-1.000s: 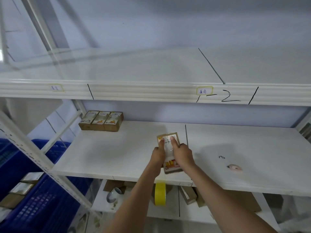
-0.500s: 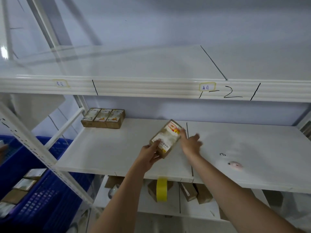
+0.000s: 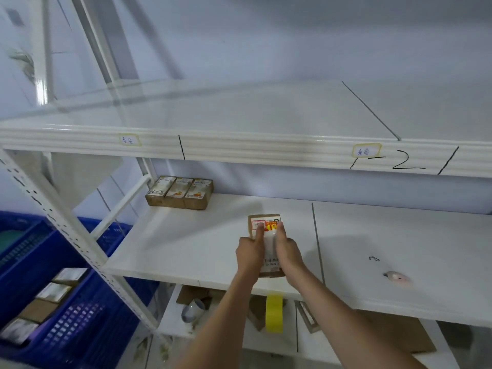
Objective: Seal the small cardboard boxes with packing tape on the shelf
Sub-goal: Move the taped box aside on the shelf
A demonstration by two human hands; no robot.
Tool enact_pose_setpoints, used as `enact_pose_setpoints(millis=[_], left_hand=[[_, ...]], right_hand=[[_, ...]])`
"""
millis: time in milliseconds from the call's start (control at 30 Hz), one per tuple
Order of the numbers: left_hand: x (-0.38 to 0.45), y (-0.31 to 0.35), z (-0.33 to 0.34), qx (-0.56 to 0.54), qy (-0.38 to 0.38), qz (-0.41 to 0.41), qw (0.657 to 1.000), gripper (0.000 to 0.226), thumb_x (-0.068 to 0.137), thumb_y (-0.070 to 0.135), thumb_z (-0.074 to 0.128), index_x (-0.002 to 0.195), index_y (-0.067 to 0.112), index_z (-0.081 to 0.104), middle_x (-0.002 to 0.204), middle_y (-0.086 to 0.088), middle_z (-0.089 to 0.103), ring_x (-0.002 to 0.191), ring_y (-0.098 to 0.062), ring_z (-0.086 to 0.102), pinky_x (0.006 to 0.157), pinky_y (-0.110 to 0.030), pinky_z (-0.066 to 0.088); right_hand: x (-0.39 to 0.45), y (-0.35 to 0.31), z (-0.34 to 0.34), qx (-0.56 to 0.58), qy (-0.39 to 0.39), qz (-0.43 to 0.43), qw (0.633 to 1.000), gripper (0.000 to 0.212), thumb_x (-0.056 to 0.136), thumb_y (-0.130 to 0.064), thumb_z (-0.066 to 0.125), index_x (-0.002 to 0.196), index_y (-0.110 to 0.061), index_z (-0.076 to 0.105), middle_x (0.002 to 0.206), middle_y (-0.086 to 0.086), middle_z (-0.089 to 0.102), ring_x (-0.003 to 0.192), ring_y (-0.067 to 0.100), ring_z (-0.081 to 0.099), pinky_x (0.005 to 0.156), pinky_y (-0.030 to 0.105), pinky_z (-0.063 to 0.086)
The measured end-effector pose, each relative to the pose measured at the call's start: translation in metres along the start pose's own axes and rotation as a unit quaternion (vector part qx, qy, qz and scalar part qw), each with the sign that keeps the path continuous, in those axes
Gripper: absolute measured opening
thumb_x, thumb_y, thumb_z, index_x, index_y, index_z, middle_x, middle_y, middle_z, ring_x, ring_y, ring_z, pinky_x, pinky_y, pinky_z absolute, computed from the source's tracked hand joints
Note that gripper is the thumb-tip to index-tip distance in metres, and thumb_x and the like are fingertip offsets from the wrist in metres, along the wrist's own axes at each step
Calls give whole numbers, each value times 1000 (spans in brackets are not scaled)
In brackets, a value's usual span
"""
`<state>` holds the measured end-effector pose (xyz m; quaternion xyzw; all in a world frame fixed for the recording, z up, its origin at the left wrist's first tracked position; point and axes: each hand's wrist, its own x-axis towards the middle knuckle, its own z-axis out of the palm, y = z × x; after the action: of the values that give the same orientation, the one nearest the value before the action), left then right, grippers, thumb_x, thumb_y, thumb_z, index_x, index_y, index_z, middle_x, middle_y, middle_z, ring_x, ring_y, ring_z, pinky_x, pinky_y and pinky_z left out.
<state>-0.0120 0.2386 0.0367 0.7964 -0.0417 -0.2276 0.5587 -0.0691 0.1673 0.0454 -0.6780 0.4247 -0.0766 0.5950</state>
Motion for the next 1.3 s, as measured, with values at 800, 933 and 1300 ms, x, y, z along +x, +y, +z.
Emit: enact_pose_setpoints(millis=[800, 933, 1300], left_hand=[[19, -19, -72, 256, -45, 177, 949, 121, 69, 29, 90, 159, 25, 9, 145, -18, 38, 131, -33, 39, 109, -47, 38], [1, 0, -57, 285, -155, 168, 931, 74, 90, 45, 68, 152, 26, 34, 142, -8, 55, 122, -27, 57, 103, -44, 48], [-6, -17, -21, -17, -28, -7, 999, 65, 99, 65, 31, 111, 9, 61, 101, -12, 72, 84, -23, 72, 68, -34, 58]], right_hand=[[25, -18, -51, -219, -134, -106, 961, 52, 71, -23, 87, 115, -20, 59, 110, 1, 65, 89, 9, 62, 67, 23, 51], [23, -27, -60, -229, -222, -169, 932, 81, 72, -16, 87, 140, -40, 48, 124, -1, 57, 101, 8, 61, 72, 17, 51], [0, 8, 0, 12, -49, 8, 999, 77, 88, -76, 44, 120, -8, 62, 108, 8, 71, 90, 22, 69, 76, 33, 58]])
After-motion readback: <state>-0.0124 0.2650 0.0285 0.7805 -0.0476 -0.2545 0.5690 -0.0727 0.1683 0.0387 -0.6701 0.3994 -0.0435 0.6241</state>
